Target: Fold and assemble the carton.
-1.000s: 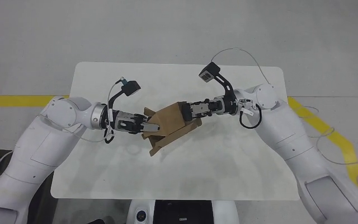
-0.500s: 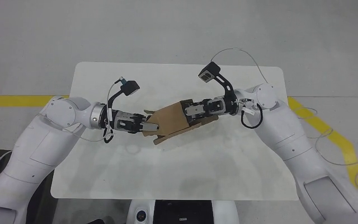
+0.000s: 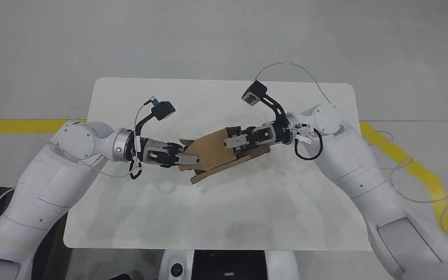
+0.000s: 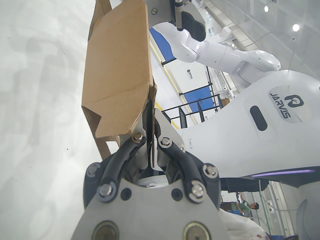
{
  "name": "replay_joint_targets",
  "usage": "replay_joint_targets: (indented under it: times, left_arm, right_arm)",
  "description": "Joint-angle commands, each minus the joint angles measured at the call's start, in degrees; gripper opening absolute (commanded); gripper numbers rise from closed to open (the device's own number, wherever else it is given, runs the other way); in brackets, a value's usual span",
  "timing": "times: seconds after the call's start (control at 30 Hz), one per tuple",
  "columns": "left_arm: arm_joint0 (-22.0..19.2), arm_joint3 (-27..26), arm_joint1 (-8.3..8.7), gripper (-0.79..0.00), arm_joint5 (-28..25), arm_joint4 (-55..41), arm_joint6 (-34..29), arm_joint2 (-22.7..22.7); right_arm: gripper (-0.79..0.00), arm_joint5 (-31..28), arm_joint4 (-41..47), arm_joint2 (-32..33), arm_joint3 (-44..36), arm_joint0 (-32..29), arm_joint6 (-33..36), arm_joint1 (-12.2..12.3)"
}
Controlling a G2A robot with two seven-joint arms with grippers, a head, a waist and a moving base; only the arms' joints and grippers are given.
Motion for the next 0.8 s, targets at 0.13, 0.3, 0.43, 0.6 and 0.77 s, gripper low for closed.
replay_joint_targets:
  times: [0.13, 0.3, 0.43, 0.6, 0.77]
  left_arm:
    - [-0.07, -0.16, 0.15, -0.785, -0.16, -0.21, 0.16, 0.16]
    - [-0.05, -0.41, 0.3, -0.785, -0.19, -0.36, 0.2, 0.27]
    - [0.02, -0.59, 0.43, -0.785, -0.24, -0.43, 0.24, 0.31]
    - [0.14, -0.81, 0.6, -0.785, -0.21, -0.55, 0.22, 0.37]
    - [0.16, -0.9, 0.74, -0.785, -0.14, -0.68, 0.14, 0.43]
  right_arm:
    - [-0.403, 0.21, -0.49, -1.51, 1.06, 0.72, 0.21, -0.52]
    - [-0.437, 0.13, -1.1, -2.7, 1.8, 1.32, 0.13, -0.86]
    - [-0.489, -0.19, -1.3, -3.5, 2.28, 1.75, -0.19, -1.1]
    - [-0.56, -0.51, -1.46, -4.33, 2.84, 2.18, -0.52, -1.31]
    - [-0.686, -0.72, -1.28, -4.99, 2.98, 2.4, -0.72, -1.46]
